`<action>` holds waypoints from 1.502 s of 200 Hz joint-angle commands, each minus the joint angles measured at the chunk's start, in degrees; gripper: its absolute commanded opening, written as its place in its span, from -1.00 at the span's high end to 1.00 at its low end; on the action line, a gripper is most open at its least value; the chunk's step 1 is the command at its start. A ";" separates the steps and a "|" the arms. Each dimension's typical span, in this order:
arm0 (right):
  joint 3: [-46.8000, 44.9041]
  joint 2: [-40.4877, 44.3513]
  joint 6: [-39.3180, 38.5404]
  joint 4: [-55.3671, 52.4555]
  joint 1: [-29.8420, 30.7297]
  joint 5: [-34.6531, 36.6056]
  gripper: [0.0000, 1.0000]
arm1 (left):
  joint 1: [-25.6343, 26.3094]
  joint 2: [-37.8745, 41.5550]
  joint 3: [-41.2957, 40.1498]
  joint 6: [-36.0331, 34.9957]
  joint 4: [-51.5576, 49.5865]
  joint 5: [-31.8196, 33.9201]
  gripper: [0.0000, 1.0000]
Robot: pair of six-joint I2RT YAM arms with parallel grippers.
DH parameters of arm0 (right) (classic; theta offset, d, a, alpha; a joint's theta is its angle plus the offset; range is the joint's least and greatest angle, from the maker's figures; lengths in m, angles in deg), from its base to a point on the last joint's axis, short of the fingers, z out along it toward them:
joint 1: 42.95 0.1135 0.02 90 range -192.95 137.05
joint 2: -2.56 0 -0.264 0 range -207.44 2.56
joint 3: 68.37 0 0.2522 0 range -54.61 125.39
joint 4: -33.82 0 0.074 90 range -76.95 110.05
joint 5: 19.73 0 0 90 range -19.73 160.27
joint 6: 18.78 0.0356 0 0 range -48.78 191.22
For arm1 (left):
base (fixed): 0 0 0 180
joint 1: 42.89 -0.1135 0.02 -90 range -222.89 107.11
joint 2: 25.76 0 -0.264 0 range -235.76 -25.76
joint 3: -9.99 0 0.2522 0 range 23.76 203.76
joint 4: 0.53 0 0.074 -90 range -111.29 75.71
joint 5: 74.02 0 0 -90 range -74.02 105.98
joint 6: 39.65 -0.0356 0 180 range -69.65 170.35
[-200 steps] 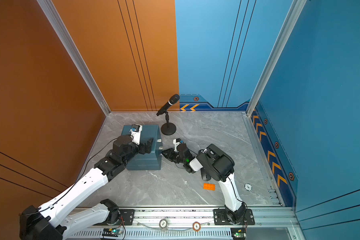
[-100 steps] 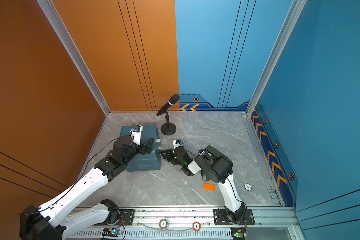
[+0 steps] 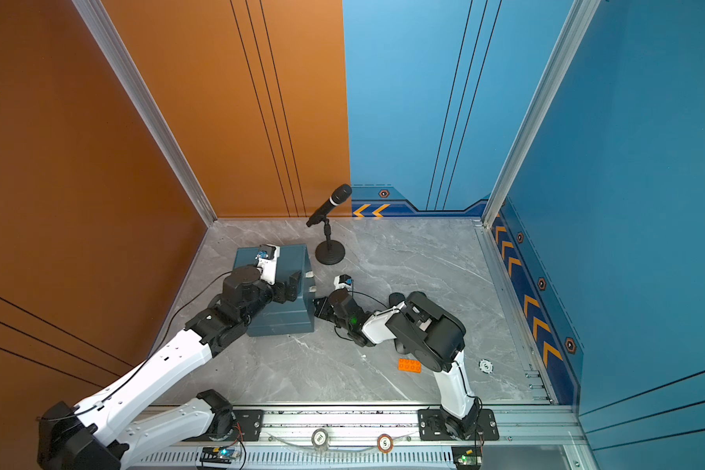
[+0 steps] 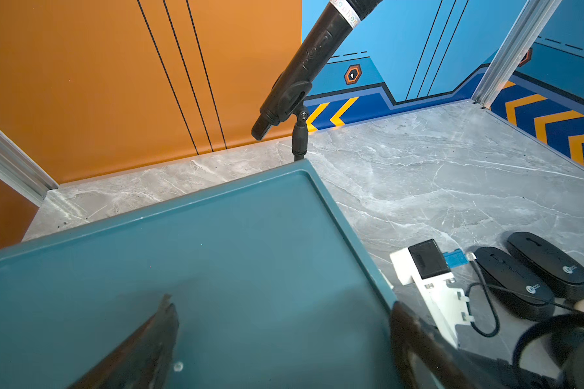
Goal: Take the mice out of the drawer
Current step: Open the drawer in the storage box.
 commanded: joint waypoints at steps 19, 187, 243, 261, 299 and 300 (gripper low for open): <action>1.98 1.02 -4.74 -9.67 1.75 3.97 1.00 | 0.56 0.18 -0.32 -1.43 -5.80 1.25 -0.95; -2.88 -3.11 17.27 16.17 2.69 8.93 0.32 | 1.12 0.03 -0.01 -0.70 -5.63 0.00 -0.95; -2.19 -5.96 19.47 15.34 4.37 13.61 0.30 | 1.54 0.73 0.15 0.37 -5.56 -1.20 -0.95; -2.17 -7.15 20.31 17.21 5.03 14.87 0.30 | 1.65 0.82 0.12 0.41 -5.54 -1.33 -0.95; -1.80 -9.76 22.04 21.42 6.01 18.54 0.33 | 1.87 0.66 0.30 1.18 -5.74 -1.59 -0.95; -1.80 -9.86 22.07 21.60 6.03 18.68 0.33 | 1.85 0.65 0.29 1.19 -5.77 -1.55 -0.95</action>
